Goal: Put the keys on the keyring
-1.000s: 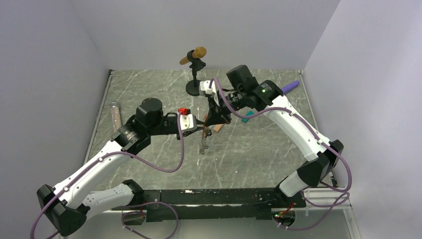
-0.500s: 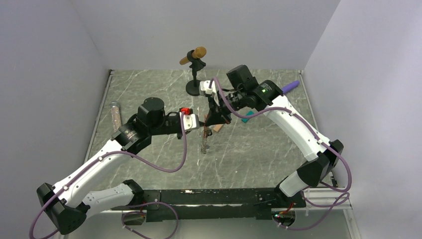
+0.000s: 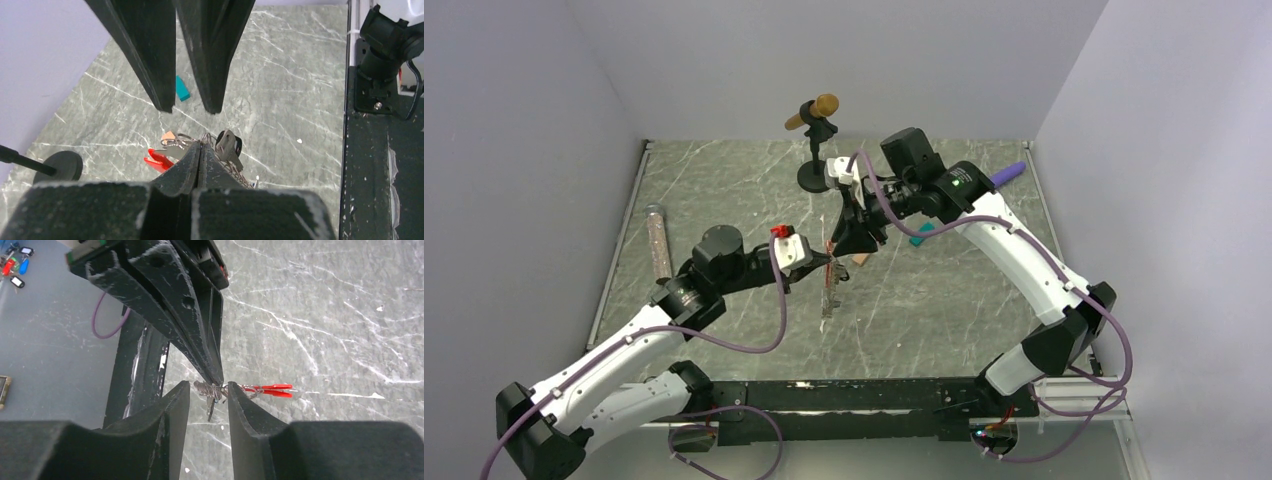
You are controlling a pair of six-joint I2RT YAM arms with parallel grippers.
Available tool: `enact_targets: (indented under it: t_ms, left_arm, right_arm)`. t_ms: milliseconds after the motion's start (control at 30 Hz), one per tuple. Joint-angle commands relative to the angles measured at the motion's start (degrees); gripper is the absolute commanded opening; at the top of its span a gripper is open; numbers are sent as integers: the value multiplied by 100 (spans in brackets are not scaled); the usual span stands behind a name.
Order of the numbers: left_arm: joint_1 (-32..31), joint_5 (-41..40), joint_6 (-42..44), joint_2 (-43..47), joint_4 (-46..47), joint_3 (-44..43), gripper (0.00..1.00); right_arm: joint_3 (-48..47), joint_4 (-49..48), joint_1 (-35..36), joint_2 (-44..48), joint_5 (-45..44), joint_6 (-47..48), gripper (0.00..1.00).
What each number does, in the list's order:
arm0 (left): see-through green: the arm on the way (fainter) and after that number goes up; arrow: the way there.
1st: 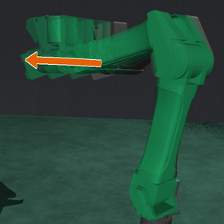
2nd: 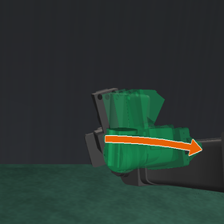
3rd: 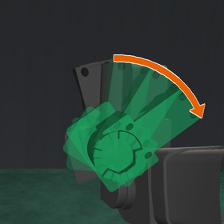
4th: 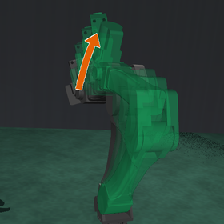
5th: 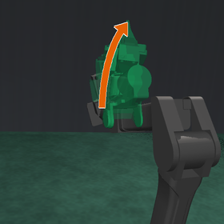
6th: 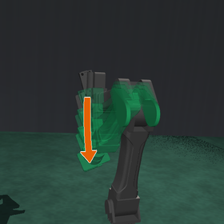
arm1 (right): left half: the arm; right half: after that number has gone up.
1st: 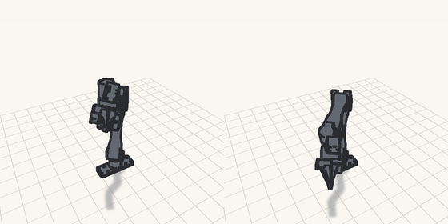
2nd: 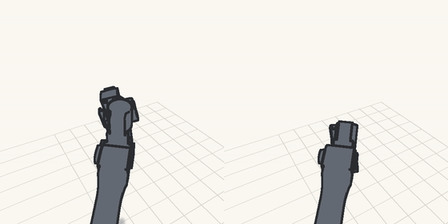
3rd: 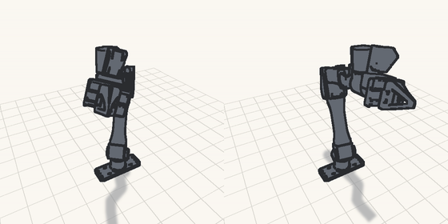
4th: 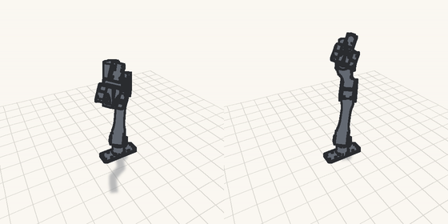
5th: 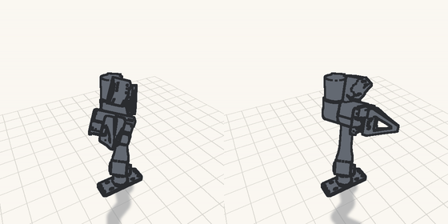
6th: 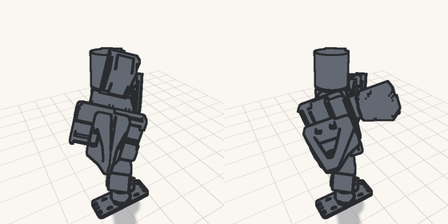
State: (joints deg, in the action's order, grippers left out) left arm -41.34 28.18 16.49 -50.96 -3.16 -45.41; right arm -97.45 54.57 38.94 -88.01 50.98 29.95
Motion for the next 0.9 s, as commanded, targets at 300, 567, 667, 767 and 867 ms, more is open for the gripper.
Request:
enact_targets:
  t_ms: [300, 567, 667, 767, 867]
  left_arm:
    - [35, -1178, -2941, 643, 4749, 1837, 0]
    - [31, -1286, -3508, 346, 6259, 2130, 0]
    - [39, -1147, -3608, 161, 6598, 2114, 0]
    - [55, -1039, -3632, 79, 6711, 2088, 0]
    - [80, -1017, -3632, 101, 6674, 2088, 0]
  right_arm:
    - [301, -608, -324, 568, 703, -387, 40]
    - [564, -1071, -502, 608, 829, -985, 42]
    - [574, -1201, -509, 538, 800, -1184, 45]
    - [492, -1238, -508, 473, 823, -1228, 49]
    - [385, -1242, -511, 444, 845, -1238, 50]
